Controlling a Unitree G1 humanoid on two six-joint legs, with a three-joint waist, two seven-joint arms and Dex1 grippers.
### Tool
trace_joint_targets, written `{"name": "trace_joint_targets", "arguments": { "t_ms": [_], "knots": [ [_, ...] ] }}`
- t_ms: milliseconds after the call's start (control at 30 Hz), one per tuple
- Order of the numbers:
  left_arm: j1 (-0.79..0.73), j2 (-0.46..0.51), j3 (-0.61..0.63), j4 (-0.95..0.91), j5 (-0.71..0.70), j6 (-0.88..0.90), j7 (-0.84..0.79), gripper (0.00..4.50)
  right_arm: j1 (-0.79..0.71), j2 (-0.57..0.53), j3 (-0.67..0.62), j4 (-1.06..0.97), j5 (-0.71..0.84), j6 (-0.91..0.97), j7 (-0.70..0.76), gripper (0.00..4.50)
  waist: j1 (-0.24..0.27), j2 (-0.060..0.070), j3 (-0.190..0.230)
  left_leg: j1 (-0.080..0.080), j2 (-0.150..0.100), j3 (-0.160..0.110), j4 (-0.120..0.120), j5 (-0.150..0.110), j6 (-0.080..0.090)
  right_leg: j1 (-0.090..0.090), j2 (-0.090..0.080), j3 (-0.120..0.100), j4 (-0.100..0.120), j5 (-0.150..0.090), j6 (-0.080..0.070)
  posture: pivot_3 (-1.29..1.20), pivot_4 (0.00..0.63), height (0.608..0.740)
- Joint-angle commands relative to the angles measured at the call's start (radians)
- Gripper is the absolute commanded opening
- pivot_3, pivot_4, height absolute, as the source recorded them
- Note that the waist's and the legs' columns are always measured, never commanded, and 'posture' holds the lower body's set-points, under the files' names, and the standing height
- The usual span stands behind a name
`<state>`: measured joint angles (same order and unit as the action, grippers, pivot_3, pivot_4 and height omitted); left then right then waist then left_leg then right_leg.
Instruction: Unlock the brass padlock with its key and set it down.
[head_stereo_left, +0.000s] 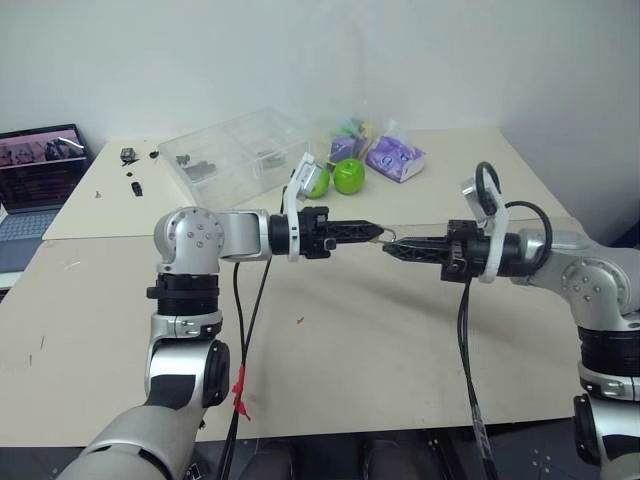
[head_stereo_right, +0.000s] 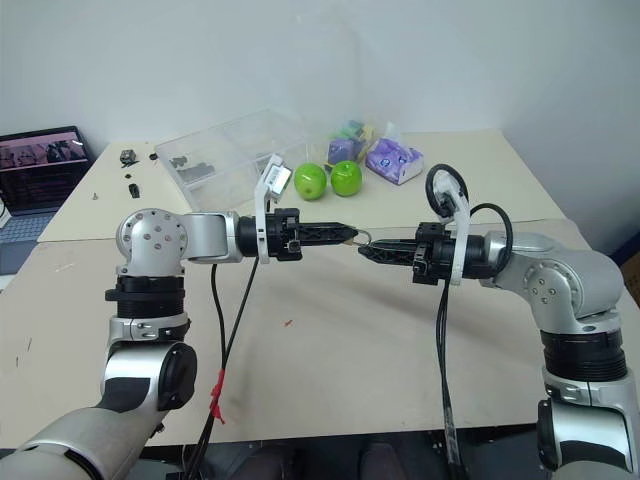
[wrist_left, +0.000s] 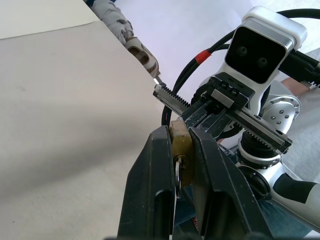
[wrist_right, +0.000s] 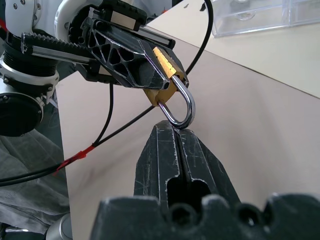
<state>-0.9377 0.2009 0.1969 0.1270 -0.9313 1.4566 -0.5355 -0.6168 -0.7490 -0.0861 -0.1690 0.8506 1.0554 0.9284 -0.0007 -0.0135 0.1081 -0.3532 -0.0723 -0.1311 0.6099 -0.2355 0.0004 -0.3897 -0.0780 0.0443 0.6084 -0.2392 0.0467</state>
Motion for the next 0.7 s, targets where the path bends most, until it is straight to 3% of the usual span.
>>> {"name": "trace_joint_targets", "arguments": {
  "t_ms": [33,533,700],
  "knots": [
    [-0.020,-0.004,-0.015,-0.008,-0.006,-0.008,-0.013,0.07,-0.040,-0.007,-0.053,-0.044,0.048,0.006,-0.001,0.04,0.000,0.000,0.000,0.000,0.000,0.000,0.000,0.000,0.000,0.000,0.000,0.000,0.000,0.000,0.000,0.00,0.150,0.740],
    [-0.025,0.017,-0.074,-0.033,-0.011,-0.008,-0.054,0.07,-0.031,-0.040,-0.053,0.021,0.129,0.094,0.055,0.04,-0.001,0.000,0.000,0.000,0.000,0.000,0.000,0.000,0.000,0.000,0.000,0.000,0.000,0.000,0.000,0.00,0.150,0.740],
    [-0.033,0.118,-0.093,-0.084,-0.009,-0.075,-0.159,0.07,-0.002,-0.067,-0.074,0.066,0.157,0.112,0.109,0.04,-0.005,0.000,0.000,0.000,0.000,0.000,0.000,0.000,0.000,0.000,0.000,0.000,0.000,0.000,0.000,0.00,0.150,0.740]
  ]
}}
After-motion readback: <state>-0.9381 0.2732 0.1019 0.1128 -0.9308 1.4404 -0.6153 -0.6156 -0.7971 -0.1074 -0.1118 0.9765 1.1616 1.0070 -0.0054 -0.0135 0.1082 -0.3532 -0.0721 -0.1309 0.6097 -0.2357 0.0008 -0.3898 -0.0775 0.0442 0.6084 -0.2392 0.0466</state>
